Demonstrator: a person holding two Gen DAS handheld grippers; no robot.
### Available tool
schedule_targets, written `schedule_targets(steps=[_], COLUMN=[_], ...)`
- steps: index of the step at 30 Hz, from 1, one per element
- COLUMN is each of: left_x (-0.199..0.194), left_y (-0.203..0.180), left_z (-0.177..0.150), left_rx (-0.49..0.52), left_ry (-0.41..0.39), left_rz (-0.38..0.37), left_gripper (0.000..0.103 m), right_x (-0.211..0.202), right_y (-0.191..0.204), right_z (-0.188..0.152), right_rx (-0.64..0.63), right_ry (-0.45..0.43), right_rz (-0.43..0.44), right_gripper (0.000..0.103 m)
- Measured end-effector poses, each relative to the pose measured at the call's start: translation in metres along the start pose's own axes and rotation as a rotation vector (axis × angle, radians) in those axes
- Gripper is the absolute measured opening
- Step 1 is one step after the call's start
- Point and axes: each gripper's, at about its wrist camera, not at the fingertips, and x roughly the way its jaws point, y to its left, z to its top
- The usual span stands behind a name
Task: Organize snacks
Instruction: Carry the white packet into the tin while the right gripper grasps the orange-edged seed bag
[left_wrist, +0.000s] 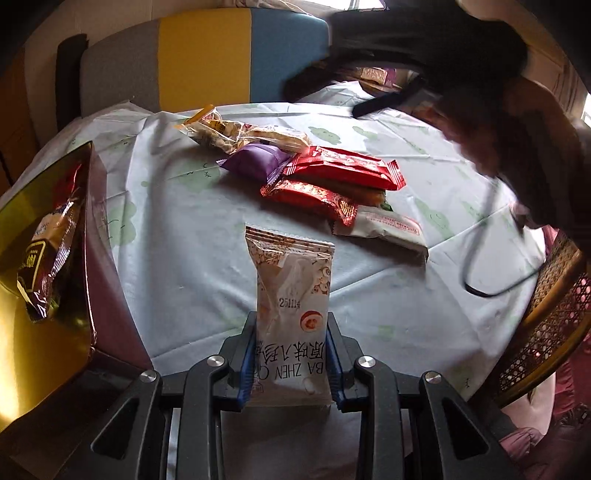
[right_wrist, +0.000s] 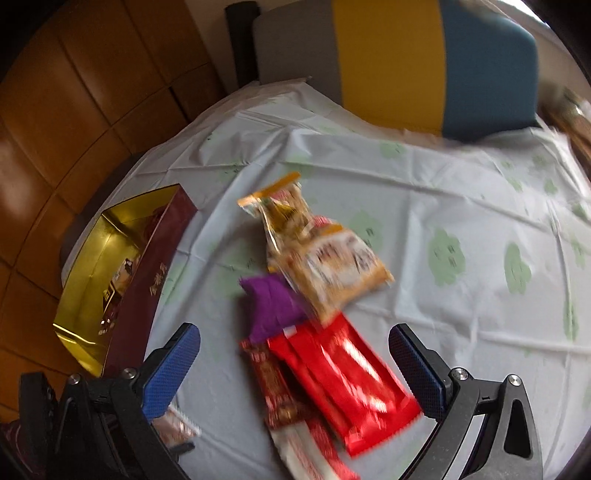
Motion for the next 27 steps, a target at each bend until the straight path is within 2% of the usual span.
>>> schedule_targets(steps=[8,13,14,16,17,18,20,27], left_x=[-0.003,-0.003,-0.004,-0.004,-0.004,-0.004,-0.003,-0.004], left_y=[0.003,0.005,0.006,0.006,0.006,0.006,0.006,0.006], left_z=[0.001,0.001,0.0,0.0,0.0,0.0,0.0,-0.001], left_rx=[-0.013,-0.018,-0.019,-0.019,-0.019,-0.019,-0.02,-0.022], left_ry=[-0.015,-0.019,-0.02,-0.02,-0.02,-0.02,-0.02,-0.022], left_rz=[-0.027,-0.041,-0.043,-0.046,-0.046,-0.046,-0.045,-0.032], left_gripper=[0.032,0.032,0.032,0.032,0.032,0.032,0.032,0.032], right_x=[0.06,0.102,0.111,0.126,0.128,0.125,0.114,0.04], right_y=[0.023,0.027,0.027,0.027,0.028,0.027,0.027,0.03], right_z=[0.061,0.077,0.078,0.078,0.077,0.078,0.081,0.082], right_rx=[-0.148,-0.211,-0.215,-0.226,-0.226,-0.213,-0.183,-0.124], right_ry=[0.044,0.1,0.112,0.155,0.154,0.139,0.113,-0.034], right_rz=[-0.067,-0.137,-0.149,-0.168,-0.173,-0.16,-0.118,-0.053], right_gripper=[0.099,0.095,0.092,0.07,0.054,0.048,0.046,0.047])
